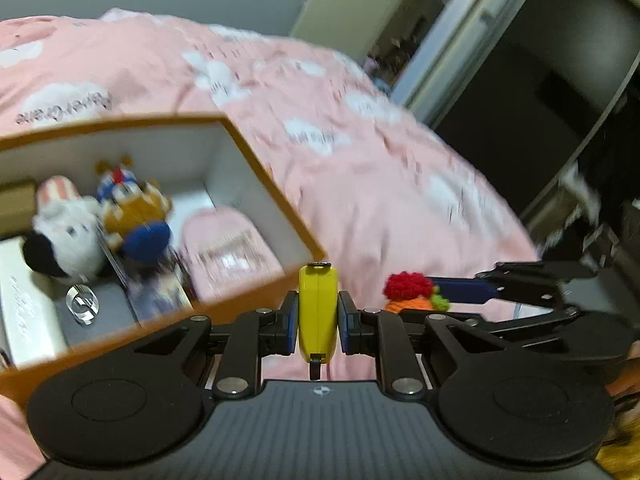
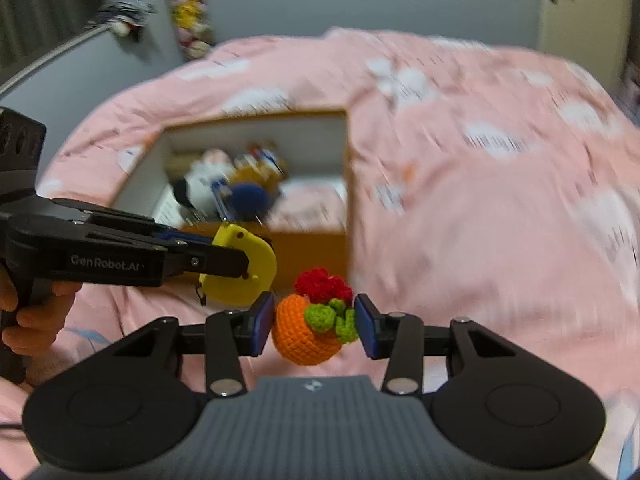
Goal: Organize objects
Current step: 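Carry the yellow tape measure with the left gripper while the right gripper carries the orange fruit over the shoebox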
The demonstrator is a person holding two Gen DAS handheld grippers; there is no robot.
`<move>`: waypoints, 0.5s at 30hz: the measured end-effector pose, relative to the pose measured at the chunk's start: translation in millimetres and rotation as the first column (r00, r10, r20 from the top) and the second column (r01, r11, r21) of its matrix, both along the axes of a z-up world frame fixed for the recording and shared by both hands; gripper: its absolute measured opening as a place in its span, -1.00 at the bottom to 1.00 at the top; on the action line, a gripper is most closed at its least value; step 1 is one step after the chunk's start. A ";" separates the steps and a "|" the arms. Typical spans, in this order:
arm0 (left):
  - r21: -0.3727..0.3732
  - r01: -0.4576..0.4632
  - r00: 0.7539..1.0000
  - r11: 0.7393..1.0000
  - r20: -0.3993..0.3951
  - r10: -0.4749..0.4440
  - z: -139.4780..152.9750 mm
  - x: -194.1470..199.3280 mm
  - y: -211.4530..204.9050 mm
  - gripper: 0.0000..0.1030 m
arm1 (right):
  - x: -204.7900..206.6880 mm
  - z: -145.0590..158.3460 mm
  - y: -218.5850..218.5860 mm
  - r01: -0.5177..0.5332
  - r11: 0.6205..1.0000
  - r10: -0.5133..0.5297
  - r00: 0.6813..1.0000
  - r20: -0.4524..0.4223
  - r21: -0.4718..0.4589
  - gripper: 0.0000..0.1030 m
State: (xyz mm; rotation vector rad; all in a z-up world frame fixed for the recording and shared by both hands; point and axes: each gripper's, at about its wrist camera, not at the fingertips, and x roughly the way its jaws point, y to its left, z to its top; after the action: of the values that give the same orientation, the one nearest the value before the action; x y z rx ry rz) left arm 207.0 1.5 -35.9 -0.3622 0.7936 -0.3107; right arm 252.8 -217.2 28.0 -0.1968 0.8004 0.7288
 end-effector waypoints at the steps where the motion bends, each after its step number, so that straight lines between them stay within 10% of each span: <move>1: 0.003 -0.020 1.000 1.000 0.016 0.020 8.5 2.4 8.2 -0.58 | 4.7 6.0 7.0 -0.017 1.000 0.017 1.000 0.024 0.000 -0.11; 15: 0.036 -0.142 0.989 0.989 -0.037 0.144 17.0 105.8 88.2 -0.58 | 131.3 -27.7 143.4 -0.269 0.938 0.302 0.944 0.136 -0.217 -0.12</move>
State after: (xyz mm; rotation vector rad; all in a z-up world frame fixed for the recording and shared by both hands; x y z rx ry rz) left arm 312.8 89.7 -18.9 -0.3933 0.8062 -0.1565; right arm 384.1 -73.8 0.3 -0.5557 0.6885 0.8951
